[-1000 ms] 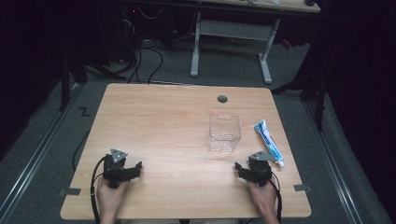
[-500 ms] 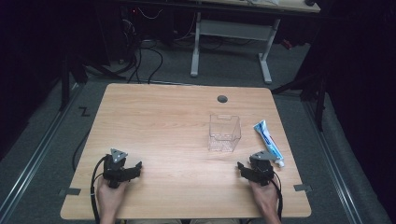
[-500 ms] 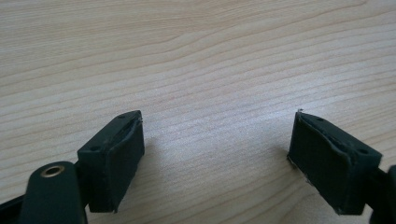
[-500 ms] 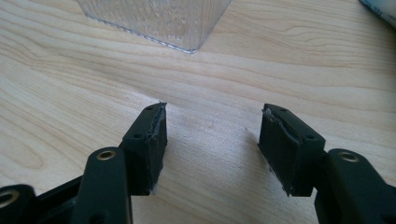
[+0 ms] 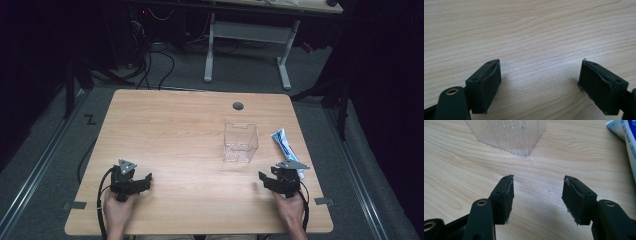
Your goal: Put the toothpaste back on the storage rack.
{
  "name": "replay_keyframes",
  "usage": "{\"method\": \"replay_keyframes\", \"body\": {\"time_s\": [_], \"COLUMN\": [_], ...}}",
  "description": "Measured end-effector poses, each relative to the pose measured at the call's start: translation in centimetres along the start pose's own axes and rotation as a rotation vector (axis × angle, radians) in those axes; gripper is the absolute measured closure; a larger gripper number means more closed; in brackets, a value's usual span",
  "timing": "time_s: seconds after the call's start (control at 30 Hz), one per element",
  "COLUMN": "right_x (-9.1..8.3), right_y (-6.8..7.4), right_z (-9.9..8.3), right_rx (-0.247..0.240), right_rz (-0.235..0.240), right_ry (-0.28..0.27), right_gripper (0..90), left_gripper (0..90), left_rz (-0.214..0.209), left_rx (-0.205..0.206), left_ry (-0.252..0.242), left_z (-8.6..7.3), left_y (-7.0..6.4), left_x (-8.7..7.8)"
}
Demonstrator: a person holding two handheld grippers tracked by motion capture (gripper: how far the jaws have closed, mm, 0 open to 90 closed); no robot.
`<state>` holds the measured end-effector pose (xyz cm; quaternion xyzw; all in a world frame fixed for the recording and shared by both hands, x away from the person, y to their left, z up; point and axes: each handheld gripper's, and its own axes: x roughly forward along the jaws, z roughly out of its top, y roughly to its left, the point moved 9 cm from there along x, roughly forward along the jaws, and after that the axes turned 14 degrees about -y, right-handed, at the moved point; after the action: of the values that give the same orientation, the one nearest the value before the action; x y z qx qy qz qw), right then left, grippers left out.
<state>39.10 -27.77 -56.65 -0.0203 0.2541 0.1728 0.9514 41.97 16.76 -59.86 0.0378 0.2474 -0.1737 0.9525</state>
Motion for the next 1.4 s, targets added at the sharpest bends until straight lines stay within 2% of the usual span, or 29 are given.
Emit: {"method": "replay_keyframes", "body": {"time_s": [0.13, 0.33, 0.47, 0.57, 0.77, 0.93, 0.97, 1.03, 1.07, 1.17, 1.4], "right_x": [-0.5, -0.7, -0.6, -0.6, -0.8, -1.2, -1.4, -1.5, -1.6, -1.6, -1.6], "right_y": [0.2, 0.5, 0.5, 0.5, 0.0, -0.8, -1.1, -1.1, -1.2, -1.4, -1.9], "right_z": [0.6, 1.1, 1.4, 1.6, 2.1, 2.6, 2.9, 3.1, 3.4, 3.6, 3.8], "right_rx": [-0.002, -0.001, 0.033, 0.041, 0.067, 0.079, 0.085, 0.08, 0.056, 0.049, 0.037], "right_rz": [0.025, 0.021, 0.034, 0.043, 0.046, 0.037, 0.046, 0.059, 0.073, 0.056, 0.061], "right_ry": [-0.011, 0.008, 0.043, 0.046, 0.046, 0.034, 0.02, 0.013, -0.006, -0.005, 0.026], "right_gripper": [40.8, 39.8, 36.7, 35.6, 31.0, 28.1, 24.2, 21.8, 20.1, 20.1, 26.3], "left_gripper": [18.2, 18.2, 18.2, 18.2, 18.2, 18.2, 18.2, 18.2, 18.2, 18.2, 18.2], "left_rz": [0.0, 0.0, 0.0, 0.0, 0.0, 0.0, 0.0, 0.0, 0.0, 0.0, 0.0], "left_rx": [0.0, 0.0, 0.0, 0.0, 0.0, 0.0, 0.0, 0.0, 0.0, 0.0, 0.0], "left_ry": [0.0, 0.0, 0.0, 0.0, 0.0, 0.0, 0.0, 0.0, 0.0, 0.0, 0.0], "left_z": [0.0, 0.0, 0.0, 0.0, 0.0, 0.0, 0.0, 0.0, 0.0, 0.0, 0.0], "left_y": [0.0, 0.0, 0.0, 0.0, 0.0, 0.0, 0.0, 0.0, 0.0, 0.0, 0.0], "left_x": [0.0, 0.0, 0.0, 0.0, 0.0, 0.0, 0.0, 0.0, 0.0, 0.0, 0.0]}}
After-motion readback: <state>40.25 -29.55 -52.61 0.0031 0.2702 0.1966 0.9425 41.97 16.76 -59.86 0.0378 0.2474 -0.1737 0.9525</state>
